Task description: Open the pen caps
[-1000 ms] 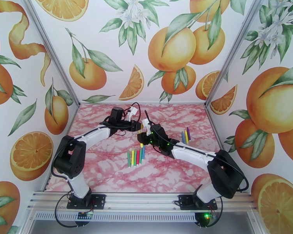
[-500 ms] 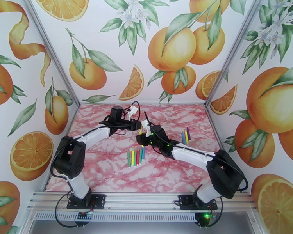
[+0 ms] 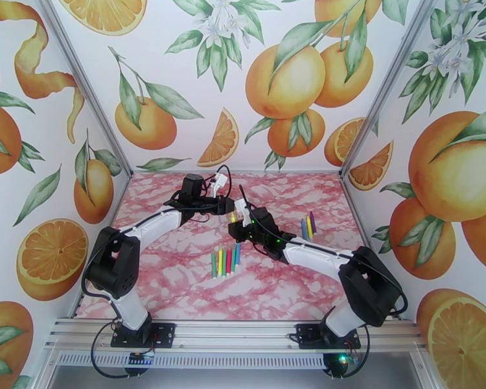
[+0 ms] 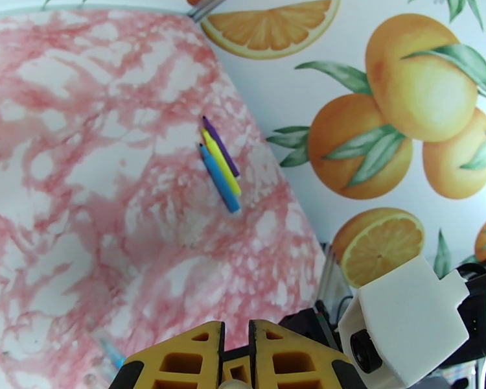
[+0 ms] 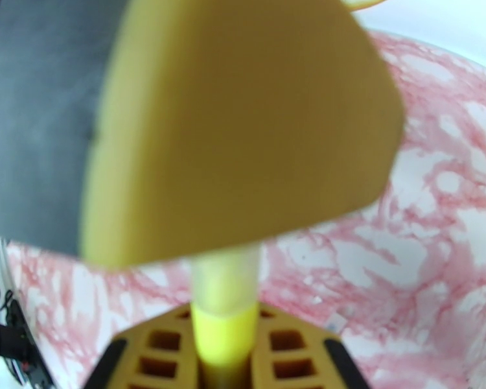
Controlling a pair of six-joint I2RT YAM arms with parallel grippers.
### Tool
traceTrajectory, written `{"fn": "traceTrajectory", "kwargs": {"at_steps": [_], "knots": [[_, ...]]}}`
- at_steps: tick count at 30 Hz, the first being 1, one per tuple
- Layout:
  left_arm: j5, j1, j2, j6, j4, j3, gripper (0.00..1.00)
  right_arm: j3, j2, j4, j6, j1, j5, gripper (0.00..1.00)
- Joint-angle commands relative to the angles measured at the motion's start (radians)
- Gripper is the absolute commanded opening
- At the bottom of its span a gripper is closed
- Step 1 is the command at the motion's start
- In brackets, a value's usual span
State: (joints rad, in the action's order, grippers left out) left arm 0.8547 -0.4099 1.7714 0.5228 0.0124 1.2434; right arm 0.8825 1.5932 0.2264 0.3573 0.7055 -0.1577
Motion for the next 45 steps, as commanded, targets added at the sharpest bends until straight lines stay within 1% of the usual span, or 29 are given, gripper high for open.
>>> {"fn": "traceTrajectory", "kwargs": {"at_steps": [1, 7, 15, 23, 29, 32, 34, 37, 45], "knots": [[-0.052, 0.023, -0.043, 0.036, -0.069, 0.043, 0.00, -0.034, -0.006, -0.002, -0.024, 0.007, -0.025, 0.00], [-0.108, 0.067, -0.047, 0.096, -0.115, 0.019, 0.00, -0.081, -0.033, 0.006, -0.038, 0.008, -0.029, 0.00], [-0.151, 0.097, -0.044, 0.106, -0.117, 0.021, 0.00, -0.143, -0.084, 0.022, -0.051, 0.007, -0.038, 0.00], [-0.163, 0.121, -0.033, 0.143, -0.137, 0.035, 0.00, -0.183, -0.108, 0.035, -0.061, 0.007, -0.063, 0.00], [-0.162, 0.140, -0.023, 0.175, -0.169, 0.024, 0.00, -0.208, -0.120, 0.044, -0.066, 0.007, -0.056, 0.00], [-0.177, 0.144, -0.024, 0.131, -0.095, 0.038, 0.00, -0.213, -0.134, 0.044, -0.066, 0.008, -0.033, 0.00], [-0.211, 0.145, -0.027, 0.068, 0.014, 0.068, 0.00, -0.213, -0.142, 0.044, -0.066, 0.007, -0.011, 0.00], [-0.257, 0.145, -0.034, -0.005, 0.133, 0.093, 0.00, -0.203, -0.147, 0.035, -0.064, 0.005, 0.041, 0.00], [-0.359, 0.144, -0.060, -0.141, 0.333, 0.106, 0.00, -0.164, -0.145, -0.004, -0.057, -0.015, 0.163, 0.00]]}}
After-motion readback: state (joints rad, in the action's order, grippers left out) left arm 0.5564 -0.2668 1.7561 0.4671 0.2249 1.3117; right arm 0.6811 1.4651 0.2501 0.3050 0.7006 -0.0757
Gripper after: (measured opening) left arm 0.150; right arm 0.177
